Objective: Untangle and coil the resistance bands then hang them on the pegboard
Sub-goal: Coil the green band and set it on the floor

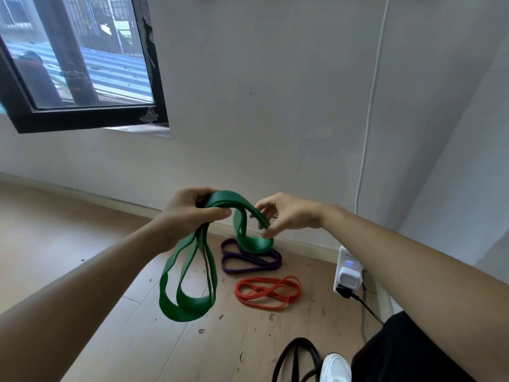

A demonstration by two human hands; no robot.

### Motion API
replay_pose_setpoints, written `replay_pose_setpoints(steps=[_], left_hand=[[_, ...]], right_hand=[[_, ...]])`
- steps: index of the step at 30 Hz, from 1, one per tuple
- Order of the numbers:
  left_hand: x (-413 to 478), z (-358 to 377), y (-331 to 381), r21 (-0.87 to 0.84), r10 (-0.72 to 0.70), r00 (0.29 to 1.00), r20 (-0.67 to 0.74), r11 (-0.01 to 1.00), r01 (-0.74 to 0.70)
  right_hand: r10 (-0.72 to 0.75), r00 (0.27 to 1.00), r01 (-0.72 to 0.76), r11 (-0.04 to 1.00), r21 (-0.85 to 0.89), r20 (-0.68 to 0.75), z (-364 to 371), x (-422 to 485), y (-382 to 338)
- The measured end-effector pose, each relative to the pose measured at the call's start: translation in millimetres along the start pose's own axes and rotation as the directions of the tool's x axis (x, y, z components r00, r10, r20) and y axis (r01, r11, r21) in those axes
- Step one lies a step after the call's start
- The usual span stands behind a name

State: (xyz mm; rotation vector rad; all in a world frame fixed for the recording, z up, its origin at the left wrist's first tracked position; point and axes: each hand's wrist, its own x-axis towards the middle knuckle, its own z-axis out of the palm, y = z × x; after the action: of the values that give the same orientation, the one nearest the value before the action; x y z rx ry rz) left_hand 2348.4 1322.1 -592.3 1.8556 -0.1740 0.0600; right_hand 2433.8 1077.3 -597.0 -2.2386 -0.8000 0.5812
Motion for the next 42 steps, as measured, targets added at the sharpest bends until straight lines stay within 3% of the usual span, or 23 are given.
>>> replay_pose_setpoints(steps=[5,13,20,29,34,38,42], left_hand=[[-1.1,2.2,2.8,0.020,0.015,0.999,0.029,1.000,-0.015],[-10.0,-5.2,5.6,0.063,0.047,0.994,0.096,0.997,-0.053],[-11.4,-5.9,0.1,0.148,0.060,0.984,0.170,0.985,-0.086],[-16.0,-9.8,-3.4,0.279,0.079,0.941,0.328,0.944,-0.177],[-9.7,-10.2,-15.4,0.416,0.054,0.965,0.257,0.895,-0.161],[-7.4,-11.0,-15.9,0.356,0.053,0.976,0.209,0.926,-0.126],[-8.9,-12.3,-9.7,0.176,-0.020,0.976,0.215,0.984,-0.019]], right_hand=[[-0.141,0.985,0.154,0.979,0.132,-0.102,18.5,8.7,-35.3],[-0.174,0.967,0.191,0.979,0.076,-0.184,18.9,4.5,-45.5],[-0.178,0.977,0.197,0.964,0.177,-0.117,1.6,-11.2,-54.1],[-0.166,0.981,0.177,0.977,0.121,-0.097,-7.4,-19.8,-52.0],[-0.148,0.987,0.152,0.986,0.067,-0.062,-6.0,-21.1,-52.8],[-0.132,0.989,0.135,0.990,0.048,-0.067,-12.1,-23.0,-51.3],[-0.117,0.992,0.118,0.993,0.017,-0.057,-13.3,-22.7,-46.2]])
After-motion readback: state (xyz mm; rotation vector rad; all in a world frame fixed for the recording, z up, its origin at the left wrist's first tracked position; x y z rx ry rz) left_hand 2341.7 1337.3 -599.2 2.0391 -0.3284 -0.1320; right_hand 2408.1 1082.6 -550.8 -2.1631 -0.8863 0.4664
